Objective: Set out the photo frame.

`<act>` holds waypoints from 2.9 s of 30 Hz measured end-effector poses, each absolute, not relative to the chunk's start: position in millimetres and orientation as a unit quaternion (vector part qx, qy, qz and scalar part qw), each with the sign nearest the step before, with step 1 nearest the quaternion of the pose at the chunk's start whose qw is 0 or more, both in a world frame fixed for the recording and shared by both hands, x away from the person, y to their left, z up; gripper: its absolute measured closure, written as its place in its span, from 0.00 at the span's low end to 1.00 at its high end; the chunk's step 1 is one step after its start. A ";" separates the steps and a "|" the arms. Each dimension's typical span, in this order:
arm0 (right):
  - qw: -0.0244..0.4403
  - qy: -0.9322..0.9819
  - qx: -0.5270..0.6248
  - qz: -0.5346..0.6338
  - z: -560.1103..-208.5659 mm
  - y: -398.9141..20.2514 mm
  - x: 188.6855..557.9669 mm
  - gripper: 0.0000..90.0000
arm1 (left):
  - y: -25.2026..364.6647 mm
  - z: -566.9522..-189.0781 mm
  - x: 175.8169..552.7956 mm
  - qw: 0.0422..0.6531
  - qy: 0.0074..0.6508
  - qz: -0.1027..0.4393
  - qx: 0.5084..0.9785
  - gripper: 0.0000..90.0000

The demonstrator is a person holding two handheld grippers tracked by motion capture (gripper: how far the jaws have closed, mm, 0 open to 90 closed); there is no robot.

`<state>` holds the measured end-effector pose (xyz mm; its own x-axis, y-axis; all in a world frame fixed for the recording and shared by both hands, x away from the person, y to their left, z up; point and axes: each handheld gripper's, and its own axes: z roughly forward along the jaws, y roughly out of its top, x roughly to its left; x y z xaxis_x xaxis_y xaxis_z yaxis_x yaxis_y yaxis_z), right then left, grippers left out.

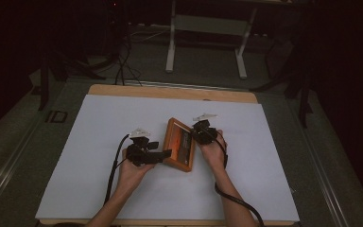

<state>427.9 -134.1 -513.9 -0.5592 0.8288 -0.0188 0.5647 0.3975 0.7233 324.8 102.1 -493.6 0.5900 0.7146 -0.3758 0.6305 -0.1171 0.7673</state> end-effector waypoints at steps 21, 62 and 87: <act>0.194 0.810 0.431 0.348 -514.9 -134.6 426.9 1.00 | 75.0 -520.0 324.3 0.481 0.443 -0.006 0.757 0.41; 0.206 0.826 0.370 0.372 -472.8 -164.8 390.7 0.67 | 54.4 -507.4 327.0 0.500 0.449 0.003 0.741 0.73; 0.248 0.814 0.333 0.407 -423.5 -192.3 349.8 0.65 | 36.7 -481.8 316.3 0.475 0.357 0.096 0.799 0.77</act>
<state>349.8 -192.3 -423.5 -0.6550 0.7439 -0.1326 0.3402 0.4470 0.8273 316.3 36.7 -481.8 0.7268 0.6612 -0.1860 0.4789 -0.2938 0.8273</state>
